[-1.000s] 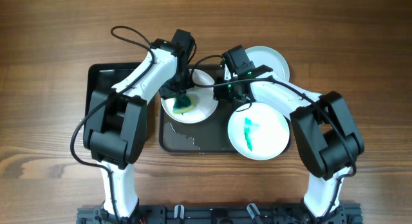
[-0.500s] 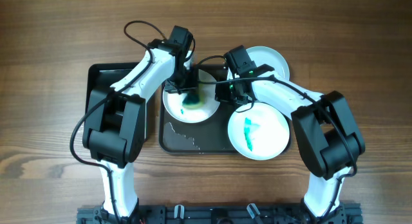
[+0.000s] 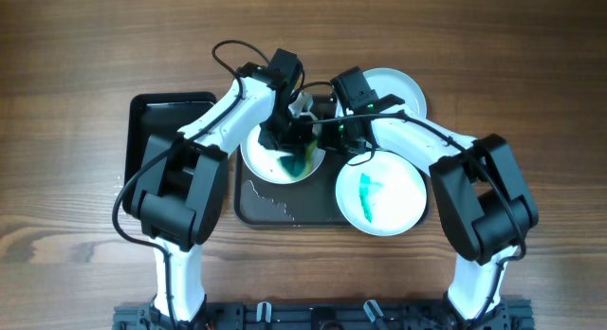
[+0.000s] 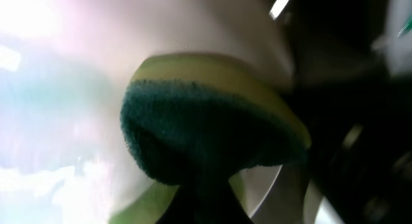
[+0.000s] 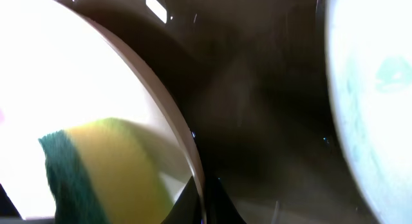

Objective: Clean dirty plates on tray and stack at the side
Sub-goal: 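Scrub the left white plate with the sponge while the right gripper holds it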

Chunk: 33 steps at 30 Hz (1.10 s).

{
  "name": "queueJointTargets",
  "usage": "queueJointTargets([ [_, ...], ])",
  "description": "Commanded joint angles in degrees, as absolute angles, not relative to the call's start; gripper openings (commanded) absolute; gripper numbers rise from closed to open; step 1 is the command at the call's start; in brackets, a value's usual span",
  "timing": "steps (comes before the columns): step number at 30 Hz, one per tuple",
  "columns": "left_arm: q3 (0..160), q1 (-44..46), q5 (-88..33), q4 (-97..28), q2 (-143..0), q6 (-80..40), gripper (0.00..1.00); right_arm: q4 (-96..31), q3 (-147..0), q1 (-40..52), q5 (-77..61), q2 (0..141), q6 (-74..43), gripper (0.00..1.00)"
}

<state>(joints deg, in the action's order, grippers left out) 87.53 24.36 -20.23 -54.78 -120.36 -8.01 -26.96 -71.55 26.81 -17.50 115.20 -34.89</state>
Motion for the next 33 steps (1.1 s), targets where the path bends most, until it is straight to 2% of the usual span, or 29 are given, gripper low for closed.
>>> queueJointTargets([
  [1,87.33,23.38,-14.96,-48.18,-120.99,-12.64,0.04,-27.2,-71.9,26.39,-15.84,116.42,-36.05,0.04],
  [4,87.33,23.31,4.56,-45.93,-120.99,-20.08,0.04,-27.22,-71.9,26.39,-15.81,116.42,-36.05,0.04],
  [6,87.33,23.35,19.11,-49.56,-120.99,-27.59,0.04,-27.18,-71.9,26.39,-15.81,116.42,-36.03,0.04],
  [9,87.33,23.42,21.47,-54.83,-120.99,-31.79,0.04,-27.0,-71.9,26.39,-15.81,116.42,-36.07,0.04],
  [12,87.33,24.6,12.4,-58.63,-120.99,-27.49,0.04,-26.98,-71.9,26.39,-15.79,116.42,-36.1,0.04],
  [17,87.33,26.44,-22.41,-59.37,-120.99,-7.31,0.04,-26.98,-71.9,26.39,-15.81,116.42,-36.12,0.04],
  [20,87.33,26.41,-25.8,-53.41,-120.99,-6.22,0.04,-27.0,-71.9,26.39,-15.81,116.42,-36.1,0.04],
  [22,87.33,26.22,-22.09,-48.6,-120.99,-7.66,0.04,-27.0,-71.9,26.39,-15.81,116.42,-36.1,0.04],
  [25,87.33,26.2,-5.21,-43.64,-121.03,-15.14,0.04,-27.03,-71.9,26.39,-15.79,116.42,-36.01,0.04],
  [29,87.31,26.2,19.2,-50.13,-121.1,-24.4,0.04,-26.98,-71.9,26.39,-15.79,116.42,-36.01,0.04],
  [33,87.33,26.22,21.15,-57.52,-121.1,-26.44,0.04,-27.0,-71.9,26.39,-15.81,116.42,-36.03,0.04],
])
